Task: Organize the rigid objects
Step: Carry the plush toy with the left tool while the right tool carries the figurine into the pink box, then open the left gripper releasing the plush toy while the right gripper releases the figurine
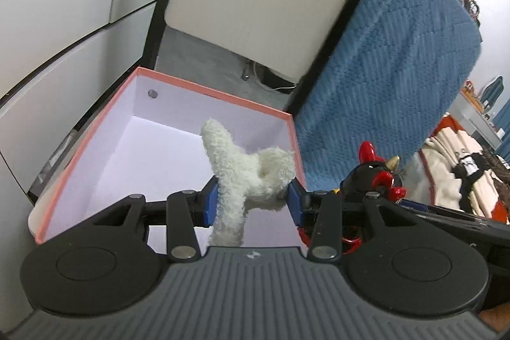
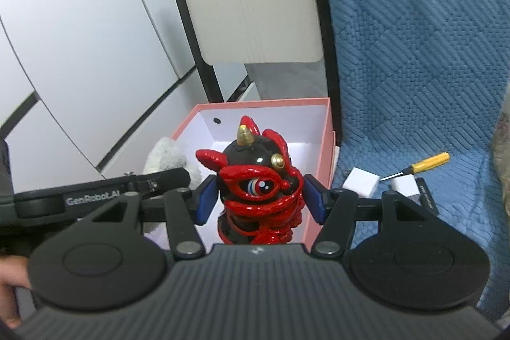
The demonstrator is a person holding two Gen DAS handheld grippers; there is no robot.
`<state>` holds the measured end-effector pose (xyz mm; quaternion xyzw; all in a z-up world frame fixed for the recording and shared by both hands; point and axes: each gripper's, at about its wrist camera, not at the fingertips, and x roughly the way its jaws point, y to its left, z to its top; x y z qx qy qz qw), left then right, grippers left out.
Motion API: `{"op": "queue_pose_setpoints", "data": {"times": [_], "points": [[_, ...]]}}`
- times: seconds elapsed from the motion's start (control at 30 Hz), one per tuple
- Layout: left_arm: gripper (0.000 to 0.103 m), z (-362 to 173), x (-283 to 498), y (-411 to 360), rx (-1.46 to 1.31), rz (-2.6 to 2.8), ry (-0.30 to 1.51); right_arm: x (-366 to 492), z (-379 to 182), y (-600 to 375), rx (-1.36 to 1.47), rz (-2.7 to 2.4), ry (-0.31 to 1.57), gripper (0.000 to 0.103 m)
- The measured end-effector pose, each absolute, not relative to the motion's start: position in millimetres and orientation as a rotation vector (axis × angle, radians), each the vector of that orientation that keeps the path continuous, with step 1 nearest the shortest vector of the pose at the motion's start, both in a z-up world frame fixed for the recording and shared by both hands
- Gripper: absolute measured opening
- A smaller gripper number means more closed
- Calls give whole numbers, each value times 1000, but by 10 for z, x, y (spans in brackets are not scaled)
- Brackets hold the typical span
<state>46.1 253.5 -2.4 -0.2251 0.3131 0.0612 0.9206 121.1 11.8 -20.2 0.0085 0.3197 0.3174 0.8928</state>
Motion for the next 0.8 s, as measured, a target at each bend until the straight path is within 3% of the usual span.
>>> {"op": "queue_pose_setpoints", "data": {"times": [0.53, 0.8], "points": [[49, -838, 984, 3149, -515, 169, 837, 1802, -751, 893, -90, 675, 873, 61], [49, -971, 1027, 3215, -530, 195, 860, 1906, -975, 994, -111, 666, 930, 61]]}}
